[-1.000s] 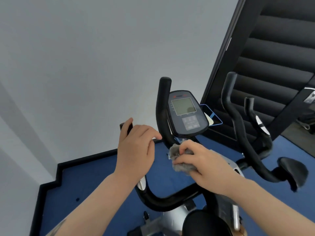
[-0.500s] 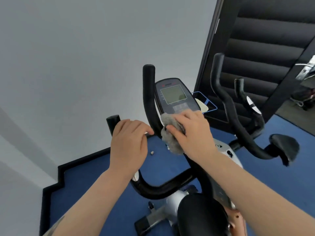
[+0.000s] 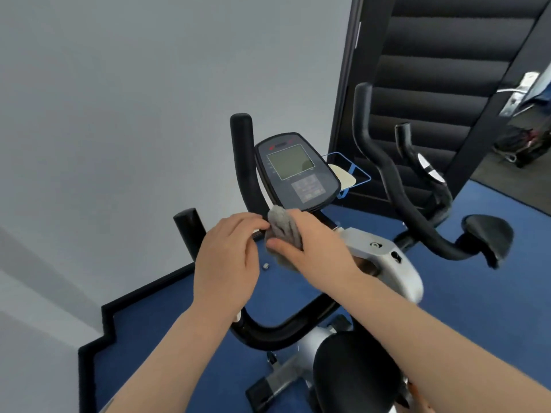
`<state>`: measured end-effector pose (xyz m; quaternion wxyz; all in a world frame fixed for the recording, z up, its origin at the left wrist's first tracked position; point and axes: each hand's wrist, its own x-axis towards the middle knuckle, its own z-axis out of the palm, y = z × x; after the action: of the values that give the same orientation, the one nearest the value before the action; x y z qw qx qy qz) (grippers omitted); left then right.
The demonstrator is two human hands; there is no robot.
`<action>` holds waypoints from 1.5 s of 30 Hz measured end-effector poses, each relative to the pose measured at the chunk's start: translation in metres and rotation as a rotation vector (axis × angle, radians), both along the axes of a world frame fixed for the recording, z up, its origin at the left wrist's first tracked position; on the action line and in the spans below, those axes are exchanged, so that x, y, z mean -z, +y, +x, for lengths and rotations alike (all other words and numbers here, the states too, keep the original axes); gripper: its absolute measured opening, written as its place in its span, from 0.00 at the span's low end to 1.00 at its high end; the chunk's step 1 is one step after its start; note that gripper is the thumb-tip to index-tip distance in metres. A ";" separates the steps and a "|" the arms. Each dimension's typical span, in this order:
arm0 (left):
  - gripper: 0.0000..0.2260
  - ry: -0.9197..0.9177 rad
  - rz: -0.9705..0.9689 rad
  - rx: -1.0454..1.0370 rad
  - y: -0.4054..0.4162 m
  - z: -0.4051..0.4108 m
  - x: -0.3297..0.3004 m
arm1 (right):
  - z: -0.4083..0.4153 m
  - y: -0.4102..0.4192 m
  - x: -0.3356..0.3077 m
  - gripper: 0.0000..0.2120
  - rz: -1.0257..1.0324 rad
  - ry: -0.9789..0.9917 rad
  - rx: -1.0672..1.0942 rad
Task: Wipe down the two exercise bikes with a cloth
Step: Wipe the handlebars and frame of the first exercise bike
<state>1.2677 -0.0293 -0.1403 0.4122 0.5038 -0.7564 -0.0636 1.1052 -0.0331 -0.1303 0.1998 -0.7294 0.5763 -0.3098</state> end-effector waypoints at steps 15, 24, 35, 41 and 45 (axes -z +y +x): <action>0.16 -0.036 0.006 -0.031 0.002 0.000 0.003 | -0.035 0.013 0.011 0.21 -0.001 0.144 0.053; 0.16 -0.017 0.012 -0.045 0.001 0.000 0.005 | -0.040 0.017 -0.006 0.13 0.078 0.062 0.042; 0.16 0.002 0.023 -0.046 0.000 0.000 0.005 | -0.007 -0.017 -0.007 0.19 -0.213 -0.165 0.174; 0.16 0.001 0.009 -0.042 0.001 -0.001 0.005 | -0.017 -0.029 -0.032 0.24 -0.314 -0.258 0.269; 0.18 0.007 0.012 -0.050 0.001 -0.001 0.003 | -0.005 -0.014 -0.019 0.18 -0.067 -0.243 0.092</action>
<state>1.2668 -0.0280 -0.1434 0.4134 0.5248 -0.7417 -0.0594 1.1000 -0.0472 -0.1110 0.2293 -0.6657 0.5700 -0.4235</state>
